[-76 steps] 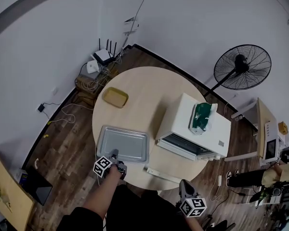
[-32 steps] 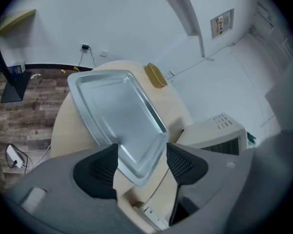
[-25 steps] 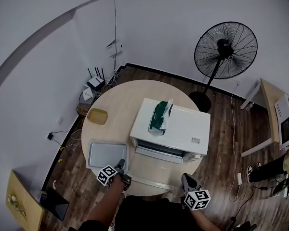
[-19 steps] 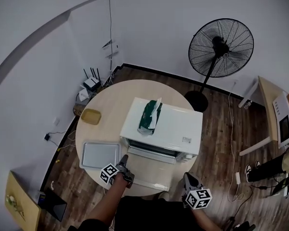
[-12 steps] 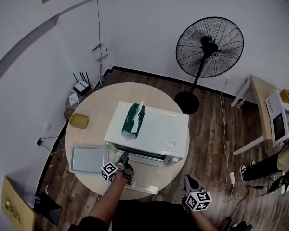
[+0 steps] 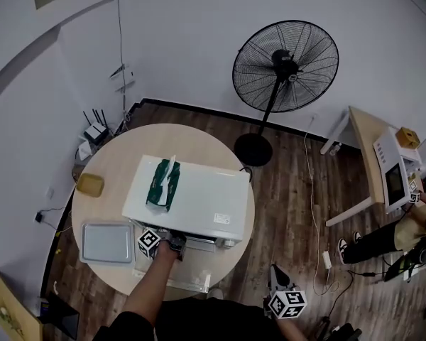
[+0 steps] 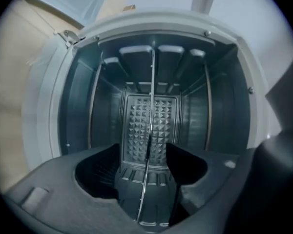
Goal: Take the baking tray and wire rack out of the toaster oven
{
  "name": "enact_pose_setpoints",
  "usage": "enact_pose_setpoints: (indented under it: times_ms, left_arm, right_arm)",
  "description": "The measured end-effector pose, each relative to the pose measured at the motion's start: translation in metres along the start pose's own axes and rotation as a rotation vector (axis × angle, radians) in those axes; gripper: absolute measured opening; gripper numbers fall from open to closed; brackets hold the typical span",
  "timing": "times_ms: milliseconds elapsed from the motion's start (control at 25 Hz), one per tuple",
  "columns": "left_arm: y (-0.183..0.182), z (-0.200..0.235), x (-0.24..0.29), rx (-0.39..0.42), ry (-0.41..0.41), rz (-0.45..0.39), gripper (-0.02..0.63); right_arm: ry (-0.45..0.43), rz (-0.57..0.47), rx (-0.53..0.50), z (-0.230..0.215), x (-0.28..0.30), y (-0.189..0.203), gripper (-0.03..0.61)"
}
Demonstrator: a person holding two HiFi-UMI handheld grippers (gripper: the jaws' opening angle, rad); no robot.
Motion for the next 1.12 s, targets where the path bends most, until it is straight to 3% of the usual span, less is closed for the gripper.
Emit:
enact_pose_setpoints:
  times_ms: [200, 320, 400, 760, 1120]
  left_arm:
    - [0.001, 0.002, 0.022, -0.014, 0.031, -0.047, 0.27]
    - [0.0, -0.002, 0.028, 0.0, 0.077, -0.074, 0.075]
    - [-0.001, -0.004, 0.031, -0.004, 0.098, -0.084, 0.032]
    - [0.001, -0.004, 0.019, 0.021, 0.111, -0.068, 0.02]
    - [0.002, -0.001, -0.018, 0.064, 0.098, -0.035, 0.018]
  right_arm:
    - [0.085, -0.006, 0.007, -0.023, -0.011, 0.001, -0.009]
    - [0.115, -0.007, 0.007, -0.03, -0.017, 0.002, -0.009]
    - [0.122, -0.005, 0.005, -0.032, -0.019, 0.003, -0.009]
    - [0.129, -0.007, 0.001, -0.03, -0.031, 0.007, -0.009]
    - [0.063, -0.016, -0.022, -0.01, -0.031, 0.01, -0.009]
Point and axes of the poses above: the fingertips, and each gripper's own axes: x forward along the fingers, z to its left, y out of its underside, the point moved 6 cm from there along -x, backward along the fingers, and after that the axes turned 4 degrees about -z, right-handed, at the moved point
